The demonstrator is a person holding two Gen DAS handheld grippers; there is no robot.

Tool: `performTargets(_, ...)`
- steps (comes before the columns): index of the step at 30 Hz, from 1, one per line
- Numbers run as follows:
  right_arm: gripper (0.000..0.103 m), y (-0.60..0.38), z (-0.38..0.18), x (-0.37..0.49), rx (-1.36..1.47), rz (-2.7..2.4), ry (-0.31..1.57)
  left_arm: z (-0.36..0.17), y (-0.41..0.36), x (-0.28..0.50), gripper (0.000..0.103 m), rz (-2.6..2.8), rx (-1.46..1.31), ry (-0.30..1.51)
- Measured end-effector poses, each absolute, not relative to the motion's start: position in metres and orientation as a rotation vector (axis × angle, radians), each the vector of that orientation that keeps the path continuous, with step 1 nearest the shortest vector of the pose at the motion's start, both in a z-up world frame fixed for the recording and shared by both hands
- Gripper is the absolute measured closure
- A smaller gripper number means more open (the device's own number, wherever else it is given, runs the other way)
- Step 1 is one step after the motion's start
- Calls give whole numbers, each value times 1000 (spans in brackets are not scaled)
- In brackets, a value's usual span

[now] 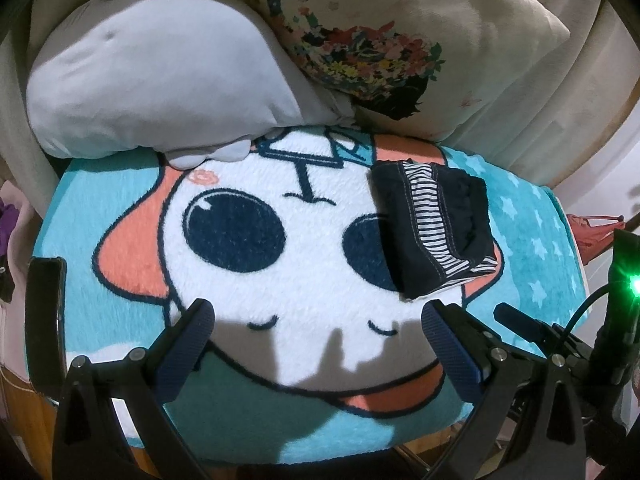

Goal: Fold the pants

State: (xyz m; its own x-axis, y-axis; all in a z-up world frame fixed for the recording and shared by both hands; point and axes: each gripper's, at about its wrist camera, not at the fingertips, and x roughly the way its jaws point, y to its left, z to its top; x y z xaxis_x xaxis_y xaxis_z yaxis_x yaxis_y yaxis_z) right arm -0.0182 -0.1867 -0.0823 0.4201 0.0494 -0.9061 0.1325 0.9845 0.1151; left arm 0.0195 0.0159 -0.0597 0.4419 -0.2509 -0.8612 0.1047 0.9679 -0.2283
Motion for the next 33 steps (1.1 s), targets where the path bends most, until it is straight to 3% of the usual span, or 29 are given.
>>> performTargets(33, 22, -216, -99, 1, 188, -34, 1184, -76, -11, 35, 0, -188, -156, 1149)
